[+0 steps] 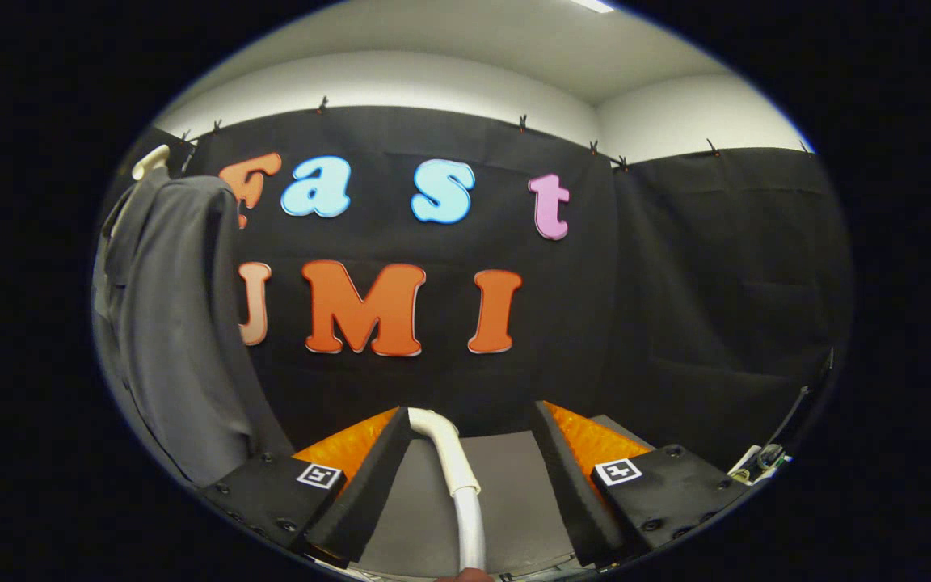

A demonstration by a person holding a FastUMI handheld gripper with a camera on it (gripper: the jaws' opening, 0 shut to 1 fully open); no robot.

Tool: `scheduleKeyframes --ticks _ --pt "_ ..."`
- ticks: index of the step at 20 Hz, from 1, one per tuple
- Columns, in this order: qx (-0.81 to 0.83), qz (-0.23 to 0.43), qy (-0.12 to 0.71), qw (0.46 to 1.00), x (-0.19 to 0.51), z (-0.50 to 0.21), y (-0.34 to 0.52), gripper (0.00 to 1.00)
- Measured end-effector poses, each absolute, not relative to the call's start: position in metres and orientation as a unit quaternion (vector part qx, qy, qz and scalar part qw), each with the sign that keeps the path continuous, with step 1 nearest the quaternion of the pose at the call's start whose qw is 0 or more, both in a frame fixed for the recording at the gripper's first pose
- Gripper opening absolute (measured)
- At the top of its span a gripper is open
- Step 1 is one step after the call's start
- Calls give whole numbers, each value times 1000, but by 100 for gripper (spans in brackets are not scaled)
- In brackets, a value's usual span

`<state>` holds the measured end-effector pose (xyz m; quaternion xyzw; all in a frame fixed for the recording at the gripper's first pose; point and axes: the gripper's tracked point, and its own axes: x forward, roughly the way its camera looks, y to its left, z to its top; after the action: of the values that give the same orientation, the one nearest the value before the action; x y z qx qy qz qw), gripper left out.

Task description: Iron the clothes twice with a garment steamer, once on the left side and once on the right side.

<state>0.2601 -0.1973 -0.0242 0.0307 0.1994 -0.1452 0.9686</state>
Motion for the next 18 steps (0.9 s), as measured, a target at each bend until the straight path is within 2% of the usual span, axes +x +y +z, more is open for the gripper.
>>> scheduleKeyframes --ticks 6,12,18 --pt "117 -117 290 943 328 -99 -210 98" --pt "167 -97 393 899 342 -174 -204 97" --pt "173 -93 450 871 344 -215 -198 97"
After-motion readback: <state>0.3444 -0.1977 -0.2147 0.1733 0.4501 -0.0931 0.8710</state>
